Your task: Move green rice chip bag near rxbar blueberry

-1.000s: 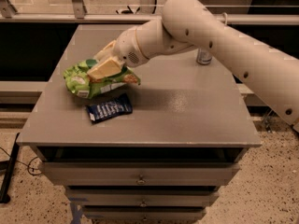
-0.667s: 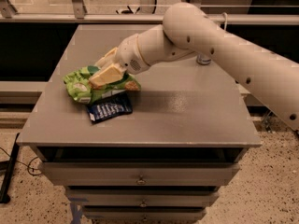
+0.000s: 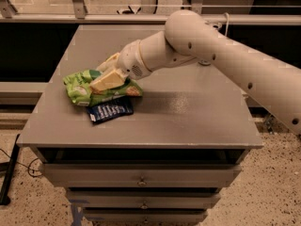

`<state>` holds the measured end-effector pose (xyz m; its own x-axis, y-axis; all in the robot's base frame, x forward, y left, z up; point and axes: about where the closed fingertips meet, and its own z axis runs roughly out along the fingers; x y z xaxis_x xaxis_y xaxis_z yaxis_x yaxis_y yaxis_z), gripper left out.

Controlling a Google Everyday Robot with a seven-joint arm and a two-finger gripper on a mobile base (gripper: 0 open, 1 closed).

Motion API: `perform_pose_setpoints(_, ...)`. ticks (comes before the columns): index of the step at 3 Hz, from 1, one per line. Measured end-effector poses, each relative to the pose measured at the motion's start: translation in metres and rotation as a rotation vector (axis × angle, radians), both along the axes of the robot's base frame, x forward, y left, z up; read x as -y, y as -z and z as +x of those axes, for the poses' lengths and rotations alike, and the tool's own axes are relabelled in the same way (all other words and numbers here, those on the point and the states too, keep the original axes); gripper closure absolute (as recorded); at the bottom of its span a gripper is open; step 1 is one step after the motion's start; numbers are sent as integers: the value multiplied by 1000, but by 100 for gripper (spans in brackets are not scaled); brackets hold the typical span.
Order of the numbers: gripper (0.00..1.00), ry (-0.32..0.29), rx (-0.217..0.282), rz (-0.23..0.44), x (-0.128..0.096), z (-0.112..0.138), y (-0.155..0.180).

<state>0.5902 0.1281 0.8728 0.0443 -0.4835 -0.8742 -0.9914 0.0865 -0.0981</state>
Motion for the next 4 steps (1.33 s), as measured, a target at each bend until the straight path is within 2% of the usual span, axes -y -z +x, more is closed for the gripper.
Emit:
perform_pose_setpoints(1,37,0,0,0,0,0,0)
perform_pose_setpoints(2,13,46,26,-32,28,2,-7)
perform_pose_setpoints(3,0,92,47,-25,56,2,-14)
perform_pose_setpoints(4,0,145,68,34,87,0,-19)
